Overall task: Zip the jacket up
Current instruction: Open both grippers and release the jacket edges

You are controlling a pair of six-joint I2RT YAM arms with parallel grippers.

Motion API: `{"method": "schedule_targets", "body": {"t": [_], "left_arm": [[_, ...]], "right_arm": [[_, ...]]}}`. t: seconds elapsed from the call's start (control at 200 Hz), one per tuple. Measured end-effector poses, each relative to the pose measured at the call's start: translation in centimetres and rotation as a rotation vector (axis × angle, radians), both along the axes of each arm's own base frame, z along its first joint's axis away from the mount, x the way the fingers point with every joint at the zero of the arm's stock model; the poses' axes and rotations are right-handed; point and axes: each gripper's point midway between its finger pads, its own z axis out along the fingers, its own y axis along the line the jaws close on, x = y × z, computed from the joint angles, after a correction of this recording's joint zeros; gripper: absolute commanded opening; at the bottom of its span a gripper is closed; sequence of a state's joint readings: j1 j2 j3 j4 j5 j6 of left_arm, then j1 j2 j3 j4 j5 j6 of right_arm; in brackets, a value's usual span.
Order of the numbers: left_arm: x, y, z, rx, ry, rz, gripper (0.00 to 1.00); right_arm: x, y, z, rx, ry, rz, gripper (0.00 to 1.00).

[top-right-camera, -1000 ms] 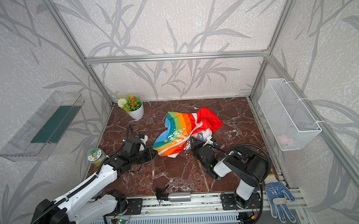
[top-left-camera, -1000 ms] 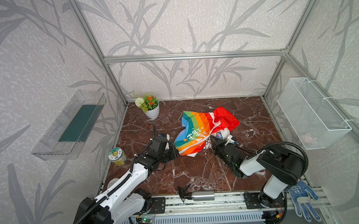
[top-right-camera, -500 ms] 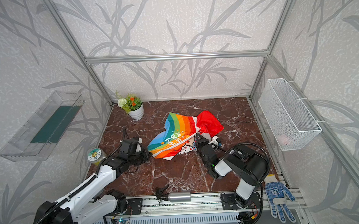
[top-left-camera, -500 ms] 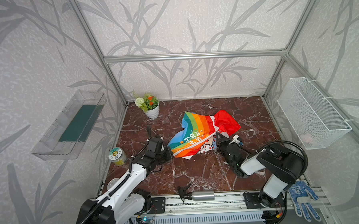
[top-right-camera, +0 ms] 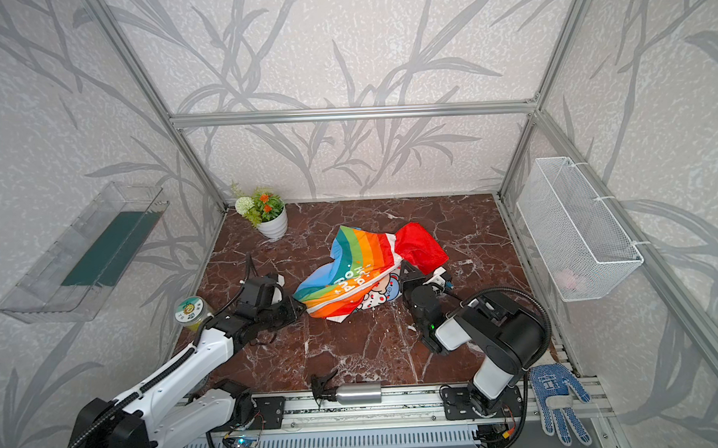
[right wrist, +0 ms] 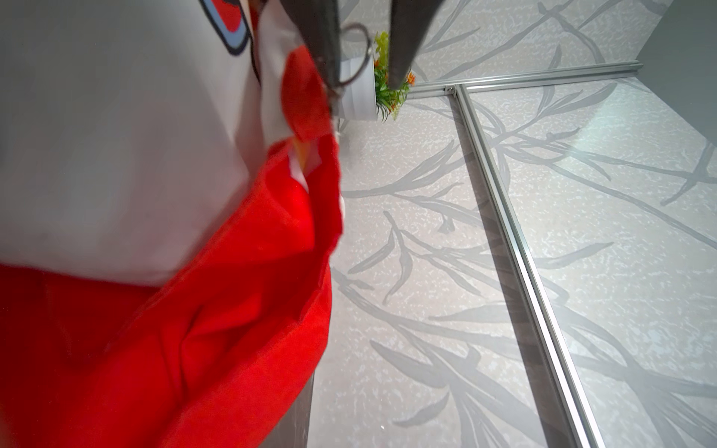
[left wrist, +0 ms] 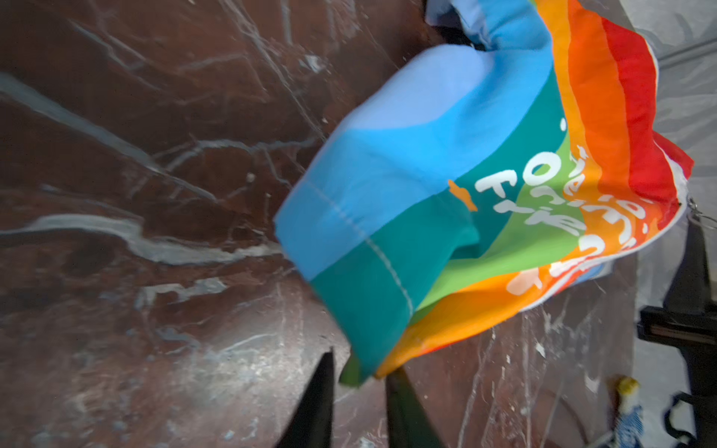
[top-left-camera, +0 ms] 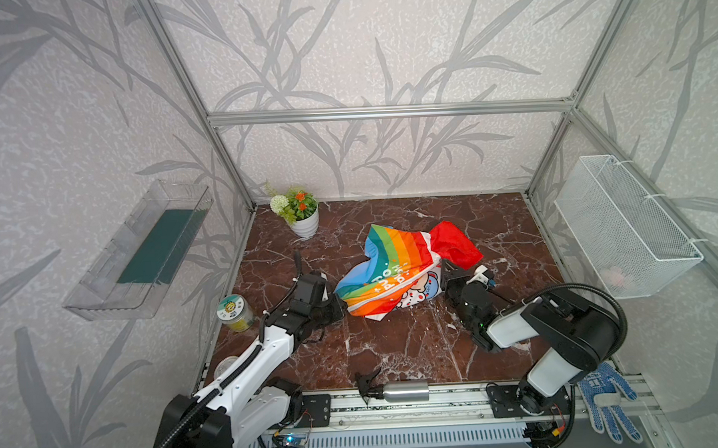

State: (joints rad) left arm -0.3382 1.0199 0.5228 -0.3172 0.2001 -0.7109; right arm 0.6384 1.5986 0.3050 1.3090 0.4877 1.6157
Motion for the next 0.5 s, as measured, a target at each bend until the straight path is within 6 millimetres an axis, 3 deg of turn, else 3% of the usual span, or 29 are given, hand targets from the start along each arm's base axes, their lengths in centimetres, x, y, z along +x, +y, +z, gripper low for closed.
{"method": "schedule_targets", "body": {"t": [0.07,0.17,0.26,0.325,0.39,0.5], "left_arm": [[0.9,1.9,0.6,0.084,-0.039,0.068,0.99],[2.4,4.7,3.2,0.209,-0.192,0.152,0.99],[3.6,6.5,6.4,0.295,-0.401,0.190,0.99],[4.1,7.5,7.5,0.358,-0.530,0.206,0.99],[4.2,8.4,7.4,0.429,-0.618,0.216,0.99],[4.2,9.7,5.9,0.563,-0.666,0.212,0.99]], "right_arm": [[-0.3,-1.2,2.0,-0.025,-0.005,-0.023,0.99],[-1.5,-2.4,5.5,-0.131,0.030,-0.027,0.99],[-2.4,-3.4,9.8,-0.331,0.048,-0.027,0.99],[-3.0,-4.4,11.9,-0.483,0.052,-0.030,0.99],[-3.6,-5.6,11.8,-0.637,0.074,-0.030,0.99],[-4.4,-7.5,9.0,-0.956,0.136,-0.013,0.99]]}}
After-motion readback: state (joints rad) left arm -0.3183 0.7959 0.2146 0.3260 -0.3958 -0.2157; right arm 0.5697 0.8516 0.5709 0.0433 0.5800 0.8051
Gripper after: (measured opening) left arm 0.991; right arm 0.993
